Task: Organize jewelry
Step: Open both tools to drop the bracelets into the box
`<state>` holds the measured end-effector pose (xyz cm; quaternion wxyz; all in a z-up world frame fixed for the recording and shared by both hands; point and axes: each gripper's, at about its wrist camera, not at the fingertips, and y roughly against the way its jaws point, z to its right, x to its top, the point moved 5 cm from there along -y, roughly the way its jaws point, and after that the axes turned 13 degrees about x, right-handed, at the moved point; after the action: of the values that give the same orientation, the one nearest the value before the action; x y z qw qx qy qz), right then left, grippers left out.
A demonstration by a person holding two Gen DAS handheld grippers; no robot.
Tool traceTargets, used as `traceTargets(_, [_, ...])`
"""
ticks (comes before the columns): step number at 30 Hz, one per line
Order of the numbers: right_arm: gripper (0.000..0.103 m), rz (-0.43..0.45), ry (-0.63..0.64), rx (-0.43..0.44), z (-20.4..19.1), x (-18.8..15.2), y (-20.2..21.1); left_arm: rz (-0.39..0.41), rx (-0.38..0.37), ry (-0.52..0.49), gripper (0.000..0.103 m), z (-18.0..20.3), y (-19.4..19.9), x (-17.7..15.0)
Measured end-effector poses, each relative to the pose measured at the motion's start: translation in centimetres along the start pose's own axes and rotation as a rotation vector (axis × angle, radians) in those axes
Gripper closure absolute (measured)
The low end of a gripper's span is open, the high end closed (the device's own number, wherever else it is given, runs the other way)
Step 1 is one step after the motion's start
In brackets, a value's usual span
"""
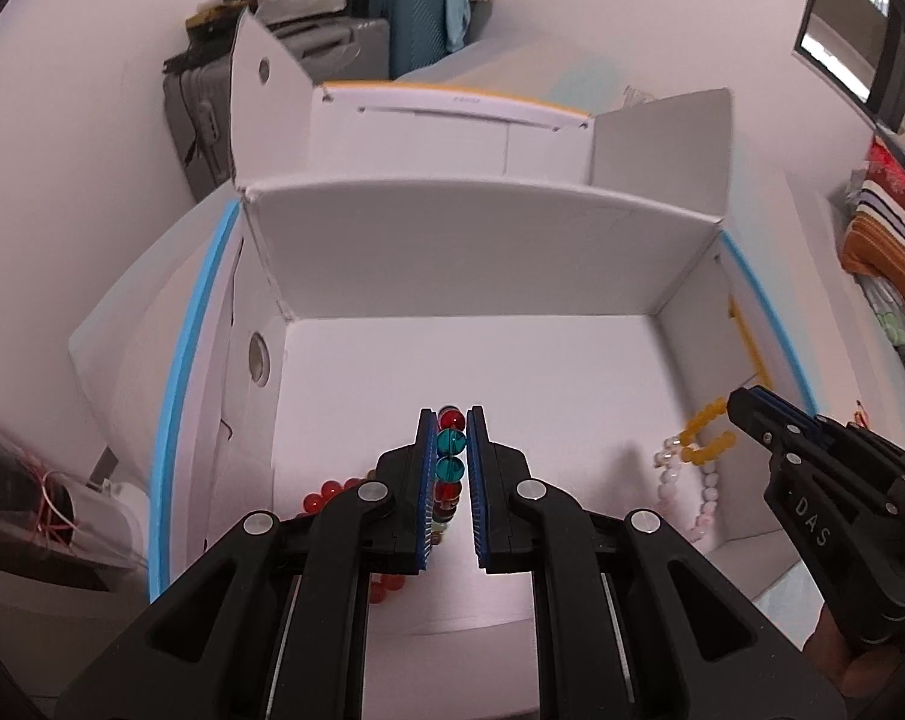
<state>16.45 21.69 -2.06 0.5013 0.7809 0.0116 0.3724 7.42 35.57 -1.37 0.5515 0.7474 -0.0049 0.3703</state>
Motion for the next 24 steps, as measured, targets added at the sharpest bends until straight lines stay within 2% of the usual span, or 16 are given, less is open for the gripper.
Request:
traceTargets(6, [0.094, -0.067, -0.028, -0.023, 0.3, -0.7, -2.1, -0.059, 0.028, -0.01, 0.093, -0.1, -2.4, -0.4])
traceTargets(19, [0.093, -0.085, -0.019, -0.018, -0.4, -1.3, -2.8, -0.083, 0.042, -0.027, 0.091, 0.1, -3.2, -0.7])
traceTargets(20, [0.093, -0.08, -0.019, -0.016, -0.4, -1.3, -2.7, -0.087, 0.046, -0.024, 0.089, 0.0, -3.0, -0.8])
traceTargets(22, [0.09, -0.076, -0.016, -0.015, -0.6, -1.3, -2.5, -0.079, 0.047, -0.015, 0.074, 0.0, -2.6, -0.8])
traceTargets(24, [0.072, -0.066, -0.015, -0.003, -0.8, -1.2, -2.1, -0.063, 0.062, -0.005, 0.046, -0.2, -2.2, -0.7])
